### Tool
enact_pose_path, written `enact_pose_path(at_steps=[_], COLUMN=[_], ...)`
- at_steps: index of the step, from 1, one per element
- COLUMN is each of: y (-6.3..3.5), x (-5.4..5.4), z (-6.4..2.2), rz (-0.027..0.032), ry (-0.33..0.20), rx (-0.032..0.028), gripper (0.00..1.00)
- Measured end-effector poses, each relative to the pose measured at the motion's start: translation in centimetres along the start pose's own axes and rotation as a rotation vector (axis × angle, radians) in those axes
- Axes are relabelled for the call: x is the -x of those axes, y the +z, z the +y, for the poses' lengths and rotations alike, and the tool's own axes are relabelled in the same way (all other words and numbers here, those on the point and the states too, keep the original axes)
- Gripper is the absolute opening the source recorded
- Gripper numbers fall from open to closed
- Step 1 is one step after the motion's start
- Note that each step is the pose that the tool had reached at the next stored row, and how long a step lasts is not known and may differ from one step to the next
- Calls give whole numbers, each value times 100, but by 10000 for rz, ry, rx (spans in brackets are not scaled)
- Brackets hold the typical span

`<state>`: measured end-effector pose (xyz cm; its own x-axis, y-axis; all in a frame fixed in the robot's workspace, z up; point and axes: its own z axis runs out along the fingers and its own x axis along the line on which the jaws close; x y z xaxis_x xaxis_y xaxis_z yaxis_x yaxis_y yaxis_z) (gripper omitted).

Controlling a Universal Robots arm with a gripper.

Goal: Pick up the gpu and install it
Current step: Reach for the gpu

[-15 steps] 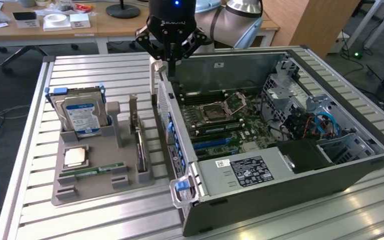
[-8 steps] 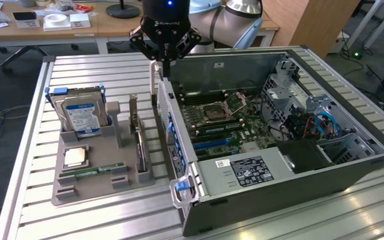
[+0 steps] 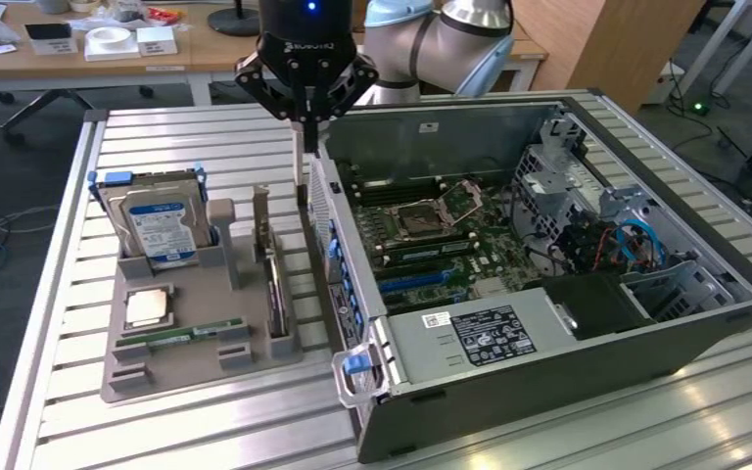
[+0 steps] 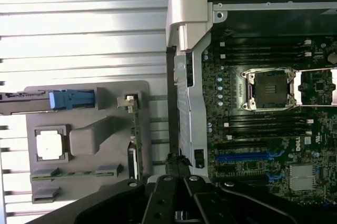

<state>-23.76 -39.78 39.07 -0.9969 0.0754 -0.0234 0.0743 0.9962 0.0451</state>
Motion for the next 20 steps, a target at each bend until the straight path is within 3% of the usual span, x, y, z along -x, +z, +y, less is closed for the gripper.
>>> enact_pose_path(at_steps=[20], y=[7], x=[-343], z=[-11], rz=[0], ry=[-1], rx=[0], gripper=[11])
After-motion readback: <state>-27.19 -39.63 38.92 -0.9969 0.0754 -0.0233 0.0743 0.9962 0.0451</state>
